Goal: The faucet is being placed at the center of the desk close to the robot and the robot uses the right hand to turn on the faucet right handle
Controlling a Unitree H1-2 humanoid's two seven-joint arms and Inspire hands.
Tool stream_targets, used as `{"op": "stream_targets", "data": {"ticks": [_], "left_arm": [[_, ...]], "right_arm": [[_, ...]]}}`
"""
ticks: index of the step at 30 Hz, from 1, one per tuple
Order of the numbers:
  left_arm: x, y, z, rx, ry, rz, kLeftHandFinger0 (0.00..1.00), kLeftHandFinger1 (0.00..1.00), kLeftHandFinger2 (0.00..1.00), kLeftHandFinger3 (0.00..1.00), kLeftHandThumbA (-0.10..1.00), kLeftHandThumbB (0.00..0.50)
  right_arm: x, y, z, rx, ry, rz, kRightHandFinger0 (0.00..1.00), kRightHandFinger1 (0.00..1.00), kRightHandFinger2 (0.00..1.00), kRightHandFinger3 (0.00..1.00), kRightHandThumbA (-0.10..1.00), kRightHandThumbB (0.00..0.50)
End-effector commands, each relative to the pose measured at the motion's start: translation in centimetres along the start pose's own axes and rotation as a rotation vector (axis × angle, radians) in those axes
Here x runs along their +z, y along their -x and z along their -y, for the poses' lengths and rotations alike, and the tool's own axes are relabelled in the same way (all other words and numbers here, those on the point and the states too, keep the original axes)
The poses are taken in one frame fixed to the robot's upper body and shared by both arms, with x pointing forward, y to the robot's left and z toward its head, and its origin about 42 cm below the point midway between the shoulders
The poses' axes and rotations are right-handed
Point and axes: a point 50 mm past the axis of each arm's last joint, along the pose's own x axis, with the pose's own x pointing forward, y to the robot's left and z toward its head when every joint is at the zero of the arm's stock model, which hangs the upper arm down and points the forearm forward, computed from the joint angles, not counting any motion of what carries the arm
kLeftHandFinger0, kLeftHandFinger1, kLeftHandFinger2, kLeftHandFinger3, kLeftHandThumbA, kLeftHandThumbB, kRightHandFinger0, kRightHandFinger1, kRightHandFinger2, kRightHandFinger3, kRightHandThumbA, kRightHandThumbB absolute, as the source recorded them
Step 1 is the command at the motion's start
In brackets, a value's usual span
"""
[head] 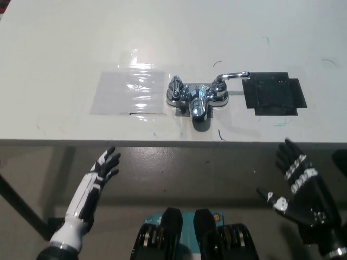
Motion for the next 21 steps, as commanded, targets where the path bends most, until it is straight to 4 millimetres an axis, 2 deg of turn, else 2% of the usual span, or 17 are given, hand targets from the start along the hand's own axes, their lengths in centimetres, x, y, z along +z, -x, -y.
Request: {"op": "stream_targets", "data": {"ticks": [1, 4, 12, 13, 17, 21], "left_arm": [[0.8, 0.8, -0.4, -0.015, -0.009, 0.051, 1.0, 1.0, 1.0, 1.0, 0.97, 0.076], [0.4, 1.4, -0.5, -0.014, -0.012, 0.036, 1.0, 1.0, 1.0, 1.0, 0.96, 0.075], [0.1, 1.3, -1.4, 0.009, -0.019, 0.021, 1.0, 1.0, 1.0, 1.0, 0.95, 0.085], [0.2, 1.1, -1.5, 0.01, -0.019, 0.023, 1.0, 1.0, 1.0, 1.0, 0.95, 0.087], [0.2, 1.1, -1.5, 0.011, -0.02, 0.018, 1.0, 1.0, 1.0, 1.0, 0.94, 0.077], [0.1, 1.2, -1.3, 0.006, -0.021, 0.013, 1.0, 1.0, 1.0, 1.0, 0.92, 0.077]], "right_arm": [[-0.4, 0.2, 0.1, -0.01, 0.057, 0.067, 1.0, 1.0, 1.0, 1.0, 0.81, 0.045], [-1.1, 0.4, 0.1, -0.009, 0.062, 0.047, 1.0, 1.0, 1.0, 1.0, 0.78, 0.022], [-2.0, -0.4, -0.2, -0.007, 0.086, 0.021, 1.0, 1.0, 1.0, 1.0, 0.74, 0.06], [-2.1, -0.7, -0.2, -0.008, 0.088, 0.022, 1.0, 1.0, 1.0, 1.0, 0.73, 0.081], [-2.4, -0.5, -0.2, -0.006, 0.083, -0.003, 1.0, 1.0, 1.0, 1.0, 0.71, 0.072], [-2.3, -0.1, -0.1, -0.011, 0.106, -0.01, 1.0, 1.0, 1.0, 1.0, 0.71, 0.086]]}}
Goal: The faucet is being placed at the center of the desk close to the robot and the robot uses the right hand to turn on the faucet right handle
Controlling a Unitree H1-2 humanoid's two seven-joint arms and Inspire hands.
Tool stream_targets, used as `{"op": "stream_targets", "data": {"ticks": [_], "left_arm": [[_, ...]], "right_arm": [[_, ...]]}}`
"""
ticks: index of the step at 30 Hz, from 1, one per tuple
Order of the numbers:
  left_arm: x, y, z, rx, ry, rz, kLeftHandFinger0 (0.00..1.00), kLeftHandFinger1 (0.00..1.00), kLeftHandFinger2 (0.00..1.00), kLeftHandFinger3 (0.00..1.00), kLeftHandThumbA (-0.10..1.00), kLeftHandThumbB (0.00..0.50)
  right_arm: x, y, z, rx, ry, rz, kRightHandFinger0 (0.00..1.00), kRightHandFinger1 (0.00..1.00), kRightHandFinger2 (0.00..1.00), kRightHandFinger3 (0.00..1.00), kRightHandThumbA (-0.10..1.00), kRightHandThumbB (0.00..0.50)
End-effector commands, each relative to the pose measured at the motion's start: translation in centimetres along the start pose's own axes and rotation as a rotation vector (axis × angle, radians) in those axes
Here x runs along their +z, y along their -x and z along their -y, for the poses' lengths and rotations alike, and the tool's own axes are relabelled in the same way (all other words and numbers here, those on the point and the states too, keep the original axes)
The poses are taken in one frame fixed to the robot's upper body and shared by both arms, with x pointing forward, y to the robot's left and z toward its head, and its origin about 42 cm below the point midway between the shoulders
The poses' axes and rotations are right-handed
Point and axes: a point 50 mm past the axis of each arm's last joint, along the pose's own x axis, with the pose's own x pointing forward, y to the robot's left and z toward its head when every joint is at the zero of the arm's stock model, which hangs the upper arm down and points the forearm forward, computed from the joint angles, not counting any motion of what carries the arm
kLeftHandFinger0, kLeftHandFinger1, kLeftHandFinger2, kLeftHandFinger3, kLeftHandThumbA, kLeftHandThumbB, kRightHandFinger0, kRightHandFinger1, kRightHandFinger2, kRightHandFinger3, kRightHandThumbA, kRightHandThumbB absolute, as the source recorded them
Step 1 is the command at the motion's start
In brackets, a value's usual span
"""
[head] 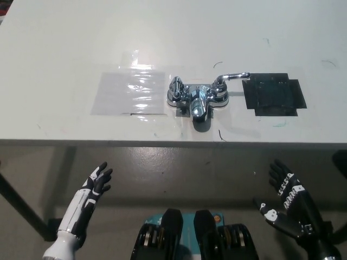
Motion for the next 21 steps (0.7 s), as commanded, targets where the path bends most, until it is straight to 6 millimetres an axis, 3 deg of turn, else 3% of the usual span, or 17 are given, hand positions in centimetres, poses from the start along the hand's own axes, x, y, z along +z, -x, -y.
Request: {"op": "stream_targets", "data": {"ticks": [1, 10, 21], "left_arm": [[1.14, -0.41, -0.5, -0.015, -0.015, 0.059, 1.0, 1.0, 1.0, 1.0, 0.92, 0.075], [1.41, -0.31, -0.19, -0.013, -0.019, 0.059, 1.0, 1.0, 1.0, 1.0, 0.84, 0.05], [1.42, -0.21, 0.06, -0.018, -0.021, 0.053, 1.0, 1.0, 1.0, 1.0, 0.83, 0.04]], "right_arm": [[1.15, -0.45, 0.13, -0.006, 0.036, 0.055, 1.0, 1.0, 1.0, 1.0, 0.7, 0.082], [1.18, -0.65, 0.44, 0.006, 0.048, 0.039, 1.0, 1.0, 1.0, 1.0, 0.68, 0.07], [0.84, -0.27, 0.58, 0.01, 0.036, 0.029, 1.0, 1.0, 1.0, 1.0, 0.64, 0.063]]}}
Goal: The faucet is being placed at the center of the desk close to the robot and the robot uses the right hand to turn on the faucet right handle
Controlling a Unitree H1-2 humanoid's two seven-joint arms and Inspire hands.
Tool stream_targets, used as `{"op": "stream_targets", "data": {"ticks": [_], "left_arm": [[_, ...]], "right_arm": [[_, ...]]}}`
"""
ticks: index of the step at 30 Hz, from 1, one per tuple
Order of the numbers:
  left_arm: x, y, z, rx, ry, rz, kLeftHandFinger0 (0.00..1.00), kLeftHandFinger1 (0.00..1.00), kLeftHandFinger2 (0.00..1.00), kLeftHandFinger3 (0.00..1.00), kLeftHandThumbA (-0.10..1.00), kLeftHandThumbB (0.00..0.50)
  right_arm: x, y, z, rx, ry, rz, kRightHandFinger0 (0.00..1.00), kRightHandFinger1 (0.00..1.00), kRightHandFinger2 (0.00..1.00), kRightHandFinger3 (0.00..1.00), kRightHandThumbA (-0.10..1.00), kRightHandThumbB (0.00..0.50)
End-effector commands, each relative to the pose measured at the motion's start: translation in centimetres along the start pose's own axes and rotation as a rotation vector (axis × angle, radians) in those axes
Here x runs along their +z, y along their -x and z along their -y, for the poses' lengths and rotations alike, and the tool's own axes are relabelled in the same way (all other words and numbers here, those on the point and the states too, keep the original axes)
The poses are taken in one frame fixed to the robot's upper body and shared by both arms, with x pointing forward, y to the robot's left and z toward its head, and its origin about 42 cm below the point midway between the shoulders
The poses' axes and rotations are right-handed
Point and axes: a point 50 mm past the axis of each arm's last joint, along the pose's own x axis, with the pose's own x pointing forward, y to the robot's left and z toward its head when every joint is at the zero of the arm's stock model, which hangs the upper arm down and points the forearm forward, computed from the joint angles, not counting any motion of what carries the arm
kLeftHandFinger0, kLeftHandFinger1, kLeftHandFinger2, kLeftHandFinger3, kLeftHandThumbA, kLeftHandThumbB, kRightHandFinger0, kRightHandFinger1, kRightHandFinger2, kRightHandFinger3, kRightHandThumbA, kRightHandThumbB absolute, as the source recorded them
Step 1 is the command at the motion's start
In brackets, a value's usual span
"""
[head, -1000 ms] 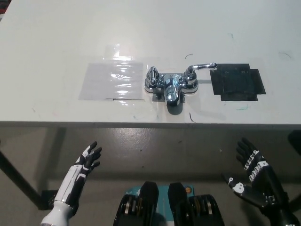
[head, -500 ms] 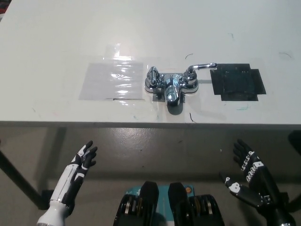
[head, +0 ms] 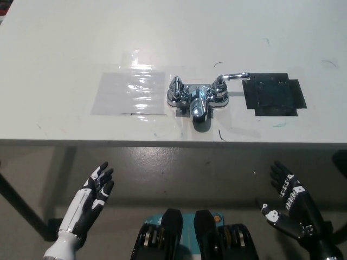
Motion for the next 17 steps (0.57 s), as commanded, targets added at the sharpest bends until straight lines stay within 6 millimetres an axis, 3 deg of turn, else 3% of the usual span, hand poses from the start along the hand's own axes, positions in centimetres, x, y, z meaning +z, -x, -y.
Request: {"op": "stream_targets", "data": {"ticks": [1, 5, 11, 17], "left_arm": [[1.3, -0.1, -0.1, -0.013, -0.018, 0.048, 1.0, 1.0, 1.0, 1.0, 0.82, 0.039], [1.1, 0.1, -0.1, -0.015, -0.012, 0.044, 1.0, 1.0, 1.0, 1.0, 0.82, 0.043], [0.6, 0.9, 0.2, -0.012, 0.003, 0.022, 1.0, 1.0, 1.0, 1.0, 0.83, 0.067], [0.3, 1.2, 0.3, -0.016, 0.023, 0.016, 1.0, 1.0, 1.0, 1.0, 0.86, 0.02]], "right_arm": [[0.8, -0.3, 0.2, 0.004, 0.001, 0.038, 1.0, 1.0, 1.0, 1.0, 0.64, 0.062], [0.7, -0.1, 0.0, 0.01, 0.005, 0.033, 1.0, 1.0, 1.0, 1.0, 0.62, 0.046], [0.2, 0.6, -0.3, 0.016, 0.001, 0.018, 1.0, 1.0, 1.0, 1.0, 0.63, 0.064], [-0.1, 0.6, -0.6, 0.018, -0.007, 0.025, 1.0, 1.0, 1.0, 1.0, 0.73, 0.049]]}}
